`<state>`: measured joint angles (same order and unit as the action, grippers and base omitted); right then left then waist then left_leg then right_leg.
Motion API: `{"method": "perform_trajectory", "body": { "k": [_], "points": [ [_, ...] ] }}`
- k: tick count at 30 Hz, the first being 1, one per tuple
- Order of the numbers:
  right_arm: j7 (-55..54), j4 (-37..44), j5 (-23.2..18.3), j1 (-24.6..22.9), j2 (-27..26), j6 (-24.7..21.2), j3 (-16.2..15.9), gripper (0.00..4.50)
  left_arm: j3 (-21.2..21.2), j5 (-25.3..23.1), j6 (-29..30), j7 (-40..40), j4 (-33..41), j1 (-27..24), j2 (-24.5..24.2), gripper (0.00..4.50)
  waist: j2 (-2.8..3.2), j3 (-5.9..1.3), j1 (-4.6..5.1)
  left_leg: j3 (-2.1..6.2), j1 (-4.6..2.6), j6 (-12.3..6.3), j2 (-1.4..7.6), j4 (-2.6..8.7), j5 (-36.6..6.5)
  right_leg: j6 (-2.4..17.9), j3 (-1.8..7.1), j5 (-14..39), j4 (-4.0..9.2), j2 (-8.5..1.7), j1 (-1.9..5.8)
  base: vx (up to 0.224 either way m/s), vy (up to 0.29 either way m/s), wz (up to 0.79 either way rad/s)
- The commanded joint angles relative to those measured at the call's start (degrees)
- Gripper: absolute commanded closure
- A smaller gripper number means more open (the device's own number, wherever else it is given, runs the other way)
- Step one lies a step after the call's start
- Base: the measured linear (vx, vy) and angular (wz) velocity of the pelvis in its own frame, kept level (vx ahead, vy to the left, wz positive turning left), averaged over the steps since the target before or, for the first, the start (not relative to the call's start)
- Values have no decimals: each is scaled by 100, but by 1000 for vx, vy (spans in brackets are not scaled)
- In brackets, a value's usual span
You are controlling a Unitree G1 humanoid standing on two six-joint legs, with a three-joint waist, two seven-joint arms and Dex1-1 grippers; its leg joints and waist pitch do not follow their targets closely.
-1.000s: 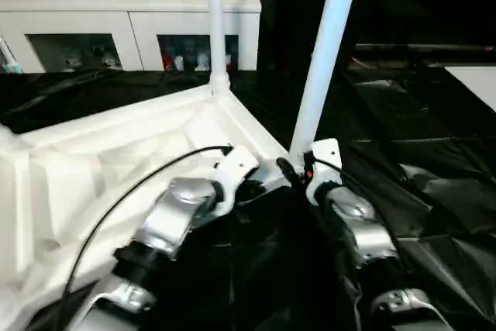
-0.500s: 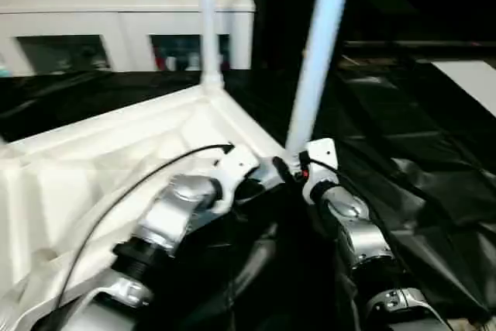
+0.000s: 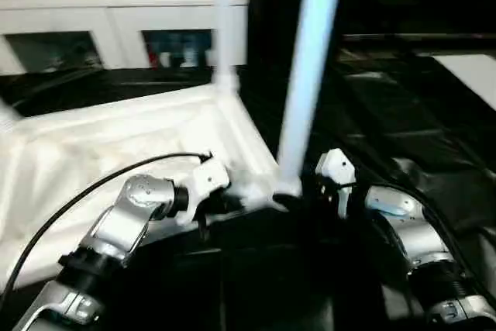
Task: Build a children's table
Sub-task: Rotate leg to tighten
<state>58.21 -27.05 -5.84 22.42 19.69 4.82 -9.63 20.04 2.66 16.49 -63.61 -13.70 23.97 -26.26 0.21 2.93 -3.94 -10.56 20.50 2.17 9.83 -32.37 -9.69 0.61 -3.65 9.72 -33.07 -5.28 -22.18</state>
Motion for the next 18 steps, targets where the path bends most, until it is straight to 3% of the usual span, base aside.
{"method": "perform_trajectory", "body": {
  "k": [1, 2, 4, 8, 10, 13, 14, 18],
  "points": [
    [351, 139, -56, 7, 199, -5, -95, 61, 272, 52, 80, -473, 183, -69, -133, 450, -18, -311, -47, 47, -187, -185, 347, 384, -2048, 1331, 292, 1605, 406, -307, 41, 56, -23, 22],
    [441, 156, -53, 1, 234, -21, -121, 61, 267, 74, 59, -528, 188, -69, -163, 450, -20, -326, -59, 28, -184, -206, 344, 369, -1972, 1369, 290, 1478, 376, -296, 59, 63, -17, 18],
    [536, 164, -52, -1, 262, -32, -146, 61, 243, 102, 35, -575, 172, -52, -182, 450, -4, -371, -115, 22, -59, -327, 359, 357, -1276, 1434, 266, 770, 249, -293, 170, 54, -8, 3],
    [683, 179, -77, -13, 283, -35, -207, 61, 217, 76, 19, -601, 111, -13, -205, 450, -27, -416, -128, 10, -15, -521, 338, 284, -760, 1557, 241, 99, 162, -292, 201, 0, 0, 0],
    [761, 191, -82, -34, 319, -34, -244, 61, 219, 100, 51, -621, 120, 1, -231, 450, -23, -378, -132, 13, -6, -489, 345, 300, -1027, 1505, 238, 570, 212, -308, 185, 0, 0, 0],
    [813, 159, -109, -24, 360, -42, -243, 61, 226, 128, 90, -661, 143, 1, -260, 450, -20, -341, -125, 27, -32, -256, 356, 342, -1518, 1308, 251, 1403, 296, -316, 159, 0, 0, 0],
    [820, 145, -119, -14, 367, -51, -236, 87, 226, 131, 94, -667, 143, 1, -265, 450, -17, -340, -124, 32, -37, -214, 356, 347, -1572, 1274, 254, 1500, 303, -317, 158, 0, 0, 0],
    [819, 82, -154, 31, 332, -122, -172, 113, 215, 119, 77, -669, 109, 9, -278, 450, -19, -345, -117, 48, -35, -118, 354, 363, -1652, 1171, 255, 1609, 312, -314, 157, 0, 0, 0]
  ]
}}
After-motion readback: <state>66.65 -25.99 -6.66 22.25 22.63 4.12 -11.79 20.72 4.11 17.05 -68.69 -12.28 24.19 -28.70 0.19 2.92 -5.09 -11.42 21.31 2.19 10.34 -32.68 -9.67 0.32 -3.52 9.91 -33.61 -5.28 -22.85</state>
